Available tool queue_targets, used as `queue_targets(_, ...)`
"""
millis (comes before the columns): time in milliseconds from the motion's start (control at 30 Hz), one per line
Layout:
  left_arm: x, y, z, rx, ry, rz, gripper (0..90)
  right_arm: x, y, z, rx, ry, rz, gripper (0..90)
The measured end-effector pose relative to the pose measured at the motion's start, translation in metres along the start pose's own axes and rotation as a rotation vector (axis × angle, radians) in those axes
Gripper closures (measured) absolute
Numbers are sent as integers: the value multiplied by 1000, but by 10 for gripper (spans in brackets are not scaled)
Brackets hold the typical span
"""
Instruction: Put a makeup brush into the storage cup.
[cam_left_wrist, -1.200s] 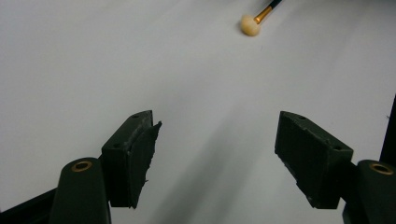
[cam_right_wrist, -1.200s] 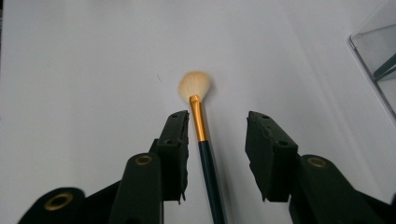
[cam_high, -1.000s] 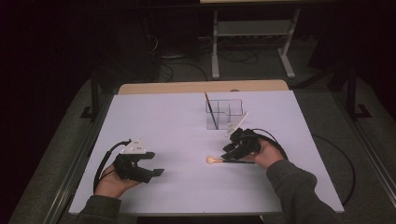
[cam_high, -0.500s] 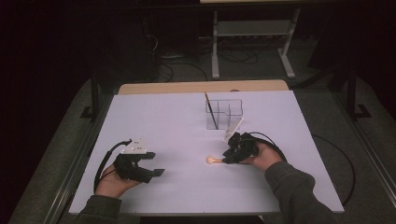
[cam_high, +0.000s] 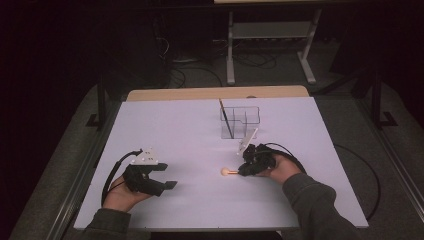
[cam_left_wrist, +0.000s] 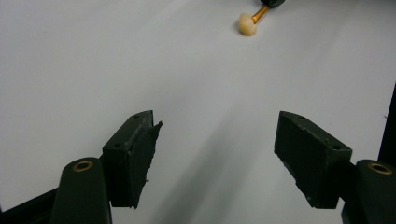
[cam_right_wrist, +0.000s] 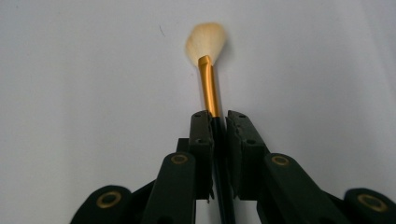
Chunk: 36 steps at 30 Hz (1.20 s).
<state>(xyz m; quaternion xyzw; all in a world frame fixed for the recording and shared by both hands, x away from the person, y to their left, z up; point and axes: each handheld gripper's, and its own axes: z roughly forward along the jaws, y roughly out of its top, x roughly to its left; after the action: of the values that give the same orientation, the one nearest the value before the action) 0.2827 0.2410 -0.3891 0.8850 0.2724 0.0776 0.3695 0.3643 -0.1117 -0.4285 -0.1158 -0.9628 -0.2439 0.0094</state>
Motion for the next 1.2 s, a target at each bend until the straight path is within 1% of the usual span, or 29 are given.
queue_targets(67,0,0,0,-4,1,2,288,0,0,0,1,-5,-9,813)
queue_targets(100,0,1,-1,-1,-1,11,289,0,0,0,1,-11,-19,816)
queue_targets(167,-1,1,0,0,-2,8,289,1,0,0,4,-16,-22,820)
queue_targets(233,-1,1,1,2,-5,8,289,1,0,1,5,-17,-21,827)
queue_targets(300,-1,1,1,4,-5,11,289,0,-1,1,-2,-5,-5,828)
queue_targets(333,-1,1,2,-3,-6,3,289,0,-1,0,-5,-3,2,829)
queue_targets(400,-1,1,2,1,-7,9,289,-1,-1,0,-7,3,5,830)
queue_targets(433,-1,1,3,-3,-12,2,289,-1,-1,0,-7,5,5,830)
queue_targets(467,0,1,2,-1,-17,5,289,-2,-1,0,-8,8,5,830)
queue_targets(500,-1,2,3,-8,-16,-3,289,-2,-2,0,-15,15,3,830)
queue_targets(533,-2,2,3,-9,-16,-1,289,-2,-2,-1,-24,19,1,830)
queue_targets(567,-2,3,3,-6,-20,10,289,-2,-3,-2,-29,21,3,830)
queue_targets(600,-3,4,3,-12,-22,4,289,-1,-4,-3,-35,22,4,831)
queue_targets(667,-3,4,4,-4,-20,17,289,-1,-4,-6,-48,24,6,831)
queue_targets(700,-4,4,5,-11,-22,10,289,0,-5,-8,-55,21,9,830)
queue_targets(767,-4,5,5,-2,-26,19,291,0,-5,-12,-86,31,7,831)
queue_targets(800,-5,5,6,-12,-37,12,297,0,-5,-14,-97,34,11,830)
queue_targets(833,-6,6,6,-7,-43,14,314,1,-6,-16,-96,31,17,831)
queue_targets(900,-8,8,7,-15,-46,21,320,2,-6,-19,-108,27,5,830)
queue_targets(1100,-13,14,12,-10,-57,45,316,3,-8,-25,-150,41,10,831)
queue_targets(1133,-13,15,12,-4,-58,47,316,3,-8,-26,-149,35,13,831)
queue_targets(1167,-13,15,13,-8,-56,41,316,3,-9,-26,-150,41,7,831)
queue_targets(1200,-13,14,13,-8,-56,39,315,3,-9,-26,-145,35,10,831)
